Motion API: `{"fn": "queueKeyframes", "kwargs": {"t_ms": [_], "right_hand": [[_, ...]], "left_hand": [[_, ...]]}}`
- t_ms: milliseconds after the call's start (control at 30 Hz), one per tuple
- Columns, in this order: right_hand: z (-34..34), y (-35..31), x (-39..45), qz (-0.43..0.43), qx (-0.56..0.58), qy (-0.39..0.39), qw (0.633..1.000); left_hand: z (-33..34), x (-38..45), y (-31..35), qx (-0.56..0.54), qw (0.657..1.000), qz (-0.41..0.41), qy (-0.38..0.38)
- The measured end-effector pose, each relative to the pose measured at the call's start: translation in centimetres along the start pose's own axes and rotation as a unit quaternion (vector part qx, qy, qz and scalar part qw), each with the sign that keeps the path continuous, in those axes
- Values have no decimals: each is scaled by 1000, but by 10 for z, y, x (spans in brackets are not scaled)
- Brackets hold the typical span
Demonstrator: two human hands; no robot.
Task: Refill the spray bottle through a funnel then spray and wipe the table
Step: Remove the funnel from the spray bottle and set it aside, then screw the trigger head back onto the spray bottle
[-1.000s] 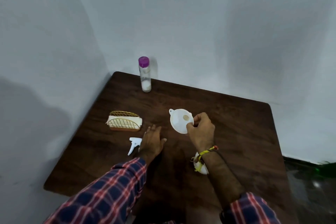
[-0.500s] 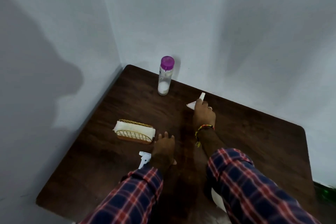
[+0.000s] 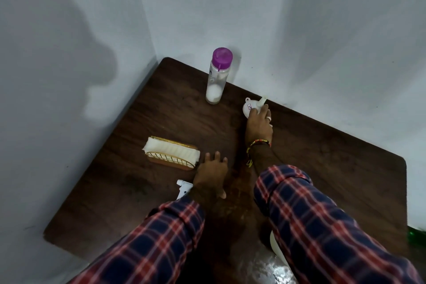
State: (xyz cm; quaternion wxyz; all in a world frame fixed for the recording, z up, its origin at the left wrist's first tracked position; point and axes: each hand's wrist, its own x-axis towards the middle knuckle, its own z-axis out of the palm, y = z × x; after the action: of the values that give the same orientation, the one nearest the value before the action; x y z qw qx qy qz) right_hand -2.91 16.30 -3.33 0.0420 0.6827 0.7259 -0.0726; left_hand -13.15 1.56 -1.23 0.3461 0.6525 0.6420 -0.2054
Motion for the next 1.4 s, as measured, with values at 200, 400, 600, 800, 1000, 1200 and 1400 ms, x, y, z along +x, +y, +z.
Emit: {"fn": "queueKeyframes", "kwargs": {"t_ms": [200, 400, 600, 800, 1000, 1200, 1400], "right_hand": [[-1, -1, 0, 31, 61, -31, 997], [-31, 5, -37, 59, 157, -6, 986], [-44, 14, -128, 69, 274, 27, 959], [-38, 30, -212, 39, 322, 21, 946], [-27, 10, -259, 42, 330, -68, 941], [-20, -42, -266, 14, 313, -110, 943], [-8, -77, -261, 71, 246, -136, 957]], "left_hand": [[-1, -1, 1, 0, 1000, 0, -8], [-4, -7, 6, -2, 1000, -11, 5], [-3, -19, 16, -45, 998, -25, 32], [4, -49, -11, -217, 957, 7, 193], [51, -129, -45, -296, 875, -75, 375], [98, -150, -82, -286, 904, -161, 273], [117, -153, -103, -274, 933, -117, 202]]}}
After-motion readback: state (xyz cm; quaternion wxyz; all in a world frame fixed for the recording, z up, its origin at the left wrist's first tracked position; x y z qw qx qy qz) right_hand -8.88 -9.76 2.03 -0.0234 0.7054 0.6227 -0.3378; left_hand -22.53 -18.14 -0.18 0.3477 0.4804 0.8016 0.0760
